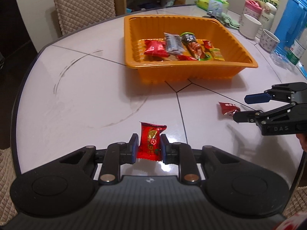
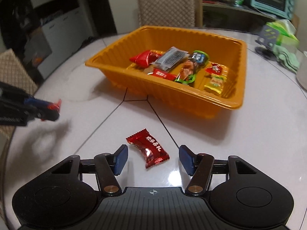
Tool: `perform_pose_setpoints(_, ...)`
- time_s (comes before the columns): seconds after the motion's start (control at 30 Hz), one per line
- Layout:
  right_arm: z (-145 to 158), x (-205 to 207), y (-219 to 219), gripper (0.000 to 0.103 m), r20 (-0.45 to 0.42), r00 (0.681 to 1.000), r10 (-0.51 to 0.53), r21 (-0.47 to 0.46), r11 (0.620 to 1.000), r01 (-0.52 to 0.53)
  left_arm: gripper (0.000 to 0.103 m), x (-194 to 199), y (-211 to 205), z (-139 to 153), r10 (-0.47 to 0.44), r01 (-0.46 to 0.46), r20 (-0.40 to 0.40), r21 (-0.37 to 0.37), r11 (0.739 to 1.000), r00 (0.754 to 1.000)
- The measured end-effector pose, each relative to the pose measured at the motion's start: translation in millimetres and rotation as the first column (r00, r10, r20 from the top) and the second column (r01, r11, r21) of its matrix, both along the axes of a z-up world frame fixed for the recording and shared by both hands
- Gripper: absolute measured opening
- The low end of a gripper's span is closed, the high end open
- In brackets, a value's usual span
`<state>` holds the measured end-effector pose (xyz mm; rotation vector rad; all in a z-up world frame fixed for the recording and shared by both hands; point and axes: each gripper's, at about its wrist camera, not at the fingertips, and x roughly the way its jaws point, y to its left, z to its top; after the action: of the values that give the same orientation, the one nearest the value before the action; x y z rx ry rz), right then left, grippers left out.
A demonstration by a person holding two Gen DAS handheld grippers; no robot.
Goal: Organize snacks
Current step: 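Grasp the red candy with white text with right gripper while left gripper holds its candy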
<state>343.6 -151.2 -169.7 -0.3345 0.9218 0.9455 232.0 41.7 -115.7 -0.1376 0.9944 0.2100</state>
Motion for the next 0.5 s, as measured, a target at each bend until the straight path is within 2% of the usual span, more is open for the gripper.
perform_pose_setpoints(0.17,-7.8,6.1,4.3,0.045,-0.002,0.999,0.044,-0.013,0.999,-0.044,0.021,-3.1,5.1,0.0,0.021,-0.021,-0.002,0.000,1.000,1.000)
perform_pose_setpoints(0.5,-11.2,0.5,16.7,0.034,0.025,0.998,0.062,-0.035,0.998,-0.061,0.021,-5.9,8.5,1.3,0.041,-0.041,0.000,0.001,0.999,0.999)
